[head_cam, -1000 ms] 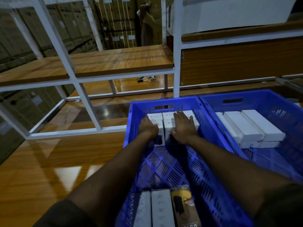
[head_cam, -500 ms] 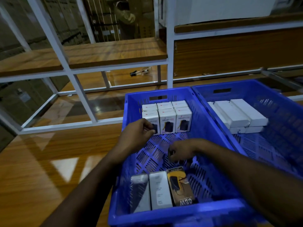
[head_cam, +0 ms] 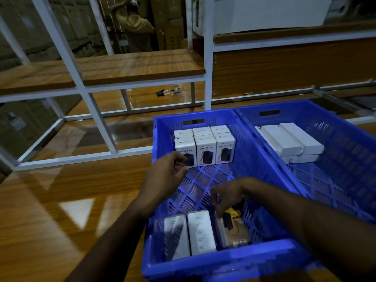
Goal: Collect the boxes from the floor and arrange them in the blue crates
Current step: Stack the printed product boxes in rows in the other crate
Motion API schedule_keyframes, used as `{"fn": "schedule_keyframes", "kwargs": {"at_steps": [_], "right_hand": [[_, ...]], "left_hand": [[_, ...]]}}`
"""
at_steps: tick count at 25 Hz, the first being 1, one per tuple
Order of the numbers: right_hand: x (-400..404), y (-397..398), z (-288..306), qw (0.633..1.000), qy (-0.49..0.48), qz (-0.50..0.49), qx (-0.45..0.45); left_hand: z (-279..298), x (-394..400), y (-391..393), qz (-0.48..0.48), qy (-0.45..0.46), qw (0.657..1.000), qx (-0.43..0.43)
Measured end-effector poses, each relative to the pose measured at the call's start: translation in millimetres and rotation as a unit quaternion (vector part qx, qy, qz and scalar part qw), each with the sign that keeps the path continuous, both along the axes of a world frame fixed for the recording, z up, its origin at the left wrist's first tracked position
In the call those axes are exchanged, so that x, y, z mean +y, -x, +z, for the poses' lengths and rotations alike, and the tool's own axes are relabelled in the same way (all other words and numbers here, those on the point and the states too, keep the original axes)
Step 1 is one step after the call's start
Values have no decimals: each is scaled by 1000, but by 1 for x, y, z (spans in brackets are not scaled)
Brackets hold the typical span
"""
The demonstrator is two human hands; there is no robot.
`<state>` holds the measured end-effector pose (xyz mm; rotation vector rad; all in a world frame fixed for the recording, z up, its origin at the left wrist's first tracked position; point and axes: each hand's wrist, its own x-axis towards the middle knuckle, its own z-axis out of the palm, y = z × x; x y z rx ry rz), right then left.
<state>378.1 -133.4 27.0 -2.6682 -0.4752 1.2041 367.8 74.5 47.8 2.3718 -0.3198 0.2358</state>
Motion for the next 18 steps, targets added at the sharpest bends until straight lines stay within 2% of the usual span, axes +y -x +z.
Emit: {"fn": "schedule_keyframes", "kwargs": {"at_steps": [3, 6, 8, 11, 14, 18], "right_hand": [[-7, -5, 11, 991, -57, -119, -23], [-16, -17, 20, 952, -185, -236, -66], [-20, -25, 22, 916, -262, -292, -81], [-24, -32, 23, 862, -347, -363, -71], [-25, -36, 25, 797, -434, -417, -47], [-22, -37, 32, 701, -551, -452, -10]], "left_hand": [[3, 0, 1, 5, 25, 1000, 14], [8, -5, -2, 19, 45, 998, 29], [10, -12, -8, 29, 46, 997, 56], [12, -28, -19, 15, 54, 985, 162], [7, -36, -30, -1, 102, 965, 244], [-4, -27, -35, -22, 177, 921, 347]]}}
